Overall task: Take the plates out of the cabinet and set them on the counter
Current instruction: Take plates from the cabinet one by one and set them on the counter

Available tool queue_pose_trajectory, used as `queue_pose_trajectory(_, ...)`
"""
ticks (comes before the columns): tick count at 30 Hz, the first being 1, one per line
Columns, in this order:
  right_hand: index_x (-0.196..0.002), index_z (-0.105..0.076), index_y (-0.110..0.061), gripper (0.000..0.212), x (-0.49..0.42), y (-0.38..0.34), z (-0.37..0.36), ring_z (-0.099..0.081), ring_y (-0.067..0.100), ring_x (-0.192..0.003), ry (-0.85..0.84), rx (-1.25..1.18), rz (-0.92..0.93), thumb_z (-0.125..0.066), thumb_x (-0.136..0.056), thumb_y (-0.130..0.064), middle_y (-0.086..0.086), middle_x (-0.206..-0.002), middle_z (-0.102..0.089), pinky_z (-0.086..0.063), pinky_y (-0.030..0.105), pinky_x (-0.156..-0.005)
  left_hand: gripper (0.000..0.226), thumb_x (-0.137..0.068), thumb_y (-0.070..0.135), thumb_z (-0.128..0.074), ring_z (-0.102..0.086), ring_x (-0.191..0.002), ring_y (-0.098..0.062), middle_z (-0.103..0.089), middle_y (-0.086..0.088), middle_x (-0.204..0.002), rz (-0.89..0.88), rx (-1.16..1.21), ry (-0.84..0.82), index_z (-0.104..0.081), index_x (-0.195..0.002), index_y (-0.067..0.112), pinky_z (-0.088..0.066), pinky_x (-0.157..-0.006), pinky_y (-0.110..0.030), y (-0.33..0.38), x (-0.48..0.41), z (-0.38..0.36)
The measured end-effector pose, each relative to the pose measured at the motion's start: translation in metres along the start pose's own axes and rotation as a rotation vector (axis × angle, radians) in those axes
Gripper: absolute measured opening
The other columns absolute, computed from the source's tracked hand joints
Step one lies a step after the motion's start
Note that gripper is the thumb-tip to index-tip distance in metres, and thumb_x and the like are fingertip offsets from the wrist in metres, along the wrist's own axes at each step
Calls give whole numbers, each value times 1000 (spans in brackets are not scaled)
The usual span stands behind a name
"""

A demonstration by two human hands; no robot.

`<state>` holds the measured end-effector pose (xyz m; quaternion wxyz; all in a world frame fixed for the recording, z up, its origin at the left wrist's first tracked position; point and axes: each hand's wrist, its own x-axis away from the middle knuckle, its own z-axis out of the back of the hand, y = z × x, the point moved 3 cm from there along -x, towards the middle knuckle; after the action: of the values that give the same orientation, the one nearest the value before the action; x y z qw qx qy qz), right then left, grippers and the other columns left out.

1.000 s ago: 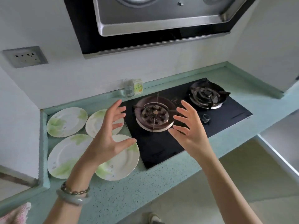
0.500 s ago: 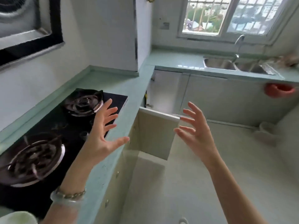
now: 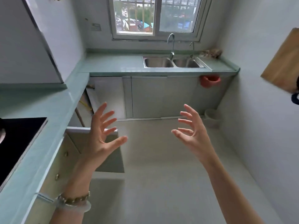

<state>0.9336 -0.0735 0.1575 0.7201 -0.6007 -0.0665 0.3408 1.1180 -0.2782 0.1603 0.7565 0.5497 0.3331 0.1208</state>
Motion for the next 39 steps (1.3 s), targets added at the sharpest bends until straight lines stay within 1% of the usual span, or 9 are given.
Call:
queue_pose_trajectory(4, -138, -36, -37, 80, -24, 20, 33, -57, 3, -109, 8, -1, -23, -77, -76, -7, -16, -124, -52, -54, 33, -90, 99, -63, 20, -79, -50, -125, -7, -46, 5, -139, 49, 24, -10, -24, -142, 45, -45, -99, -30, -14, -26, -39)
queue_pose_trajectory(8, -138, -36, -37, 79, -47, 41, 52, -57, 3, -110, 25, -10, -52, -76, -76, -7, -15, -125, -51, -54, 30, -90, 99, -64, 22, -80, -49, -125, -4, -45, 12, -138, 80, -5, -45, -24, -143, 45, -45, -98, -28, -27, -54, -68)
queue_pose_trajectory(12, -139, -36, -37, 79, -78, 62, 58, -56, 1, -110, 27, -16, -75, -76, -77, -8, -16, -125, -51, -53, 27, -88, 103, -66, 22, -84, -48, -127, -6, -43, 7, -140, 95, -23, -69, -22, -146, 39, -43, -102, -31, -45, -89, -90)
queue_pose_trajectory(21, -139, -36, -37, 78, -204, 114, 64, -56, 0, -109, 0, 25, -87, -76, -77, -11, -17, -124, -51, -53, 26, -89, 102, -64, 25, -81, -46, -128, -7, -42, 5, -142, 95, -10, 11, -22, -145, 41, -43, -103, -34, -110, -207, -124)
queue_pose_trajectory(25, -134, -37, -43, 77, -279, 134, 53, -57, 0, -108, -56, 42, -77, -77, -76, -11, -17, -122, -53, -53, 29, -89, 99, -63, 27, -78, -46, -127, -4, -42, 8, -142, 95, -5, 86, -23, -143, 47, -42, -101, -28, -136, -267, -126)
queue_pose_trajectory(31, -132, -36, -47, 78, -371, 154, 24, -57, 1, -109, -116, -5, -49, -77, -76, -12, -16, -124, -53, -54, 28, -88, 99, -66, 22, -82, -46, -127, -3, -42, 13, -140, 103, -28, 163, -25, -143, 48, -42, -100, -29, -169, -340, -117)
queue_pose_trajectory(33, -132, -36, -47, 78, -396, 160, 13, -57, 1, -110, -135, -21, -52, -77, -76, -12, -15, -124, -53, -54, 30, -89, 101, -66, 22, -84, -46, -127, -4, -42, 12, -141, 115, -52, 182, -24, -143, 47, -42, -100, -28, -177, -357, -110)
queue_pose_trajectory(36, -133, -37, -45, 79, -426, 170, -6, -57, 2, -110, -181, -48, -65, -78, -75, -11, -14, -124, -53, -54, 34, -90, 99, -64, 22, -79, -47, -126, -4, -43, 13, -140, 140, -82, 240, -25, -144, 45, -42, -98, -26, -186, -374, -98)
queue_pose_trajectory(39, -136, -38, -41, 78, -459, 179, -35, -58, 2, -109, -265, -78, -72, -77, -75, -12, -13, -124, -54, -54, 34, -91, 98, -65, 22, -78, -46, -126, -3, -42, 14, -139, 181, -109, 313, -25, -143, 46, -41, -98, -23, -196, -385, -82)
